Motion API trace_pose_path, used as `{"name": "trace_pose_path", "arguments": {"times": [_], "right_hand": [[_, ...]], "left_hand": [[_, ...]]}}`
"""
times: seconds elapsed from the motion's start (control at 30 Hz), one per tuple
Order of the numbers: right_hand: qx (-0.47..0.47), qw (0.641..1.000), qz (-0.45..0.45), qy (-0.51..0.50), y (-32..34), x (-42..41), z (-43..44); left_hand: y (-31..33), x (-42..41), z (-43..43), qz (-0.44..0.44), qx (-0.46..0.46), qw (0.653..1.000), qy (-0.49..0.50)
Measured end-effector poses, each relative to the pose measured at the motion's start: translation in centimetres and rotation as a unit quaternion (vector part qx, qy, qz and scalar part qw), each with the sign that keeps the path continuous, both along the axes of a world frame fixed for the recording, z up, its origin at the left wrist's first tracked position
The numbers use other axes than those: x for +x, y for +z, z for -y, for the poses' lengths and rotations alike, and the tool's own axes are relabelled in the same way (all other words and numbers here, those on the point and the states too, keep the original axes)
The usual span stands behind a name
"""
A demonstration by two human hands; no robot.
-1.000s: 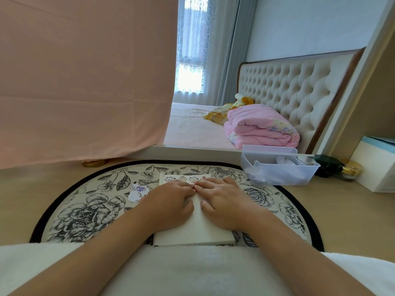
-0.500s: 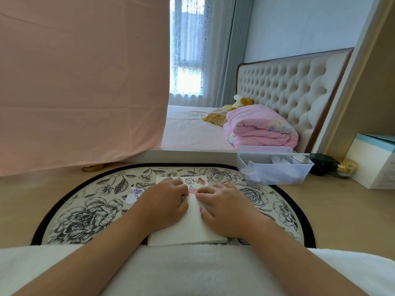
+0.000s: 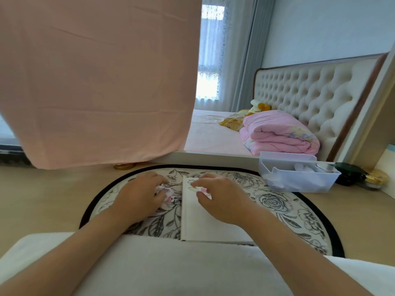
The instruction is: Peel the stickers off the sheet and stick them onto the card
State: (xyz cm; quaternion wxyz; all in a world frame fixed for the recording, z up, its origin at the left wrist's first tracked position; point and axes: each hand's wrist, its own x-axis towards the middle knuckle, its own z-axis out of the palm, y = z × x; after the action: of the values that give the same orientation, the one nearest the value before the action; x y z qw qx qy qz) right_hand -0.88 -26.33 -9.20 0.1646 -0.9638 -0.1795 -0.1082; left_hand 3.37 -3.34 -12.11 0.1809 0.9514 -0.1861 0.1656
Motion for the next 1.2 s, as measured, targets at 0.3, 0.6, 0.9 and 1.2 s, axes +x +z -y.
{"name": "trace_pose_path", "arguments": {"times": [0.3,0.6,0.9,1.2], "right_hand": [[-0.083,0.996,-0.013,0.036,0.0,3.4,-7.0],[-0.161,0.986,0.024,0.046,-1.4,4.5,-8.3],[-0.13,0.986,0.096,0.029,-1.7,4.1,-7.9],[0.176,0.982,-0.066,0.015,-0.6,3.8,-6.9]], "left_hand": [[-1.8,1.1,-4.1,-0.051,-0.027,0.998,-0.011],[-2.1,1.2,-3.8,-0.035,0.006,0.999,-0.001],[-1.8,0.7,-3.1,-0.041,-0.017,0.999,-0.023],[-0.6,-0.2,-2.1,-0.052,-0.237,0.969,-0.047]]}}
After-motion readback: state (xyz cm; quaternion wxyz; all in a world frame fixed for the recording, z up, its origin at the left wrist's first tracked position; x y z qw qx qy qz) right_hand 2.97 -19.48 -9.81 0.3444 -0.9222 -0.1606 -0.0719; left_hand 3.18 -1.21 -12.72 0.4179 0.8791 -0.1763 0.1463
